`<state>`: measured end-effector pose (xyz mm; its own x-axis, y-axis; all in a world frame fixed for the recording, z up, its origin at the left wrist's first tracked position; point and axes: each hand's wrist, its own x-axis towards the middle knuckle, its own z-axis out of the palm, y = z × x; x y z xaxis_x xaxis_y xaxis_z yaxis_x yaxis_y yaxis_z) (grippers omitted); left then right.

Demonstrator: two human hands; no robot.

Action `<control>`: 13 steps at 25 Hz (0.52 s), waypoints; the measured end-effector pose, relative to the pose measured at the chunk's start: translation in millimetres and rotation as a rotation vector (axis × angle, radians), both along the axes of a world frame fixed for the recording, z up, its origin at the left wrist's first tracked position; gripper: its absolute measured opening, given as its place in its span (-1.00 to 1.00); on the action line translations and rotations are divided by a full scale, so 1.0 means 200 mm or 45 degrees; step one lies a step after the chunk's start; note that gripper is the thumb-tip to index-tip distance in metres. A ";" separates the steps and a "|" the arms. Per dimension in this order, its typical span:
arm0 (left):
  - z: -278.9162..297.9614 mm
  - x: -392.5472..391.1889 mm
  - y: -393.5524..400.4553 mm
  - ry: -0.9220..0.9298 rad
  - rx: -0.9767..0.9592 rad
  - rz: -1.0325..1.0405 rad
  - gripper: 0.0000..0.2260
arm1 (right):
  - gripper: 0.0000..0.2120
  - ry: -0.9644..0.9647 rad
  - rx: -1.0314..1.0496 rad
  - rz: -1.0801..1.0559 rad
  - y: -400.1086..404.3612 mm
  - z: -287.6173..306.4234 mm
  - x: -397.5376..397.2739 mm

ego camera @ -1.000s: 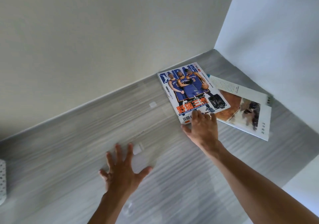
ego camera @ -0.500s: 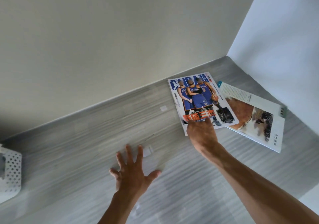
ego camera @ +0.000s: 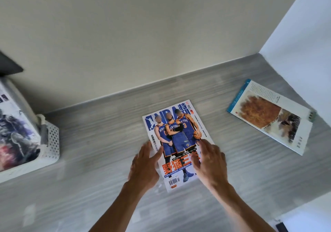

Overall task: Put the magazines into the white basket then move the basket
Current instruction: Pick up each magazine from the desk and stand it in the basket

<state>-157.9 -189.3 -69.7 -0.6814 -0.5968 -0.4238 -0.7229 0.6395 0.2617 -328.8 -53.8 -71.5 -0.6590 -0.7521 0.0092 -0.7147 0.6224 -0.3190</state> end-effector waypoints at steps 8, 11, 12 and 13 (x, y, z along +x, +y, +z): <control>0.05 -0.01 -0.06 -0.119 0.144 0.012 -0.30 | -0.77 -0.598 0.064 -0.437 -0.15 0.09 -0.28; 0.12 -0.05 -0.09 -0.117 0.295 0.143 -0.48 | -0.92 -0.584 -0.158 -0.324 -0.21 0.26 -0.09; 0.15 -0.07 -0.09 -0.049 0.337 0.274 -0.56 | -0.92 -0.591 -0.204 -0.247 -0.22 0.28 0.01; 0.18 -0.09 -0.07 0.109 0.423 0.474 -0.59 | -0.88 -0.601 -0.220 -0.134 -0.22 0.29 0.12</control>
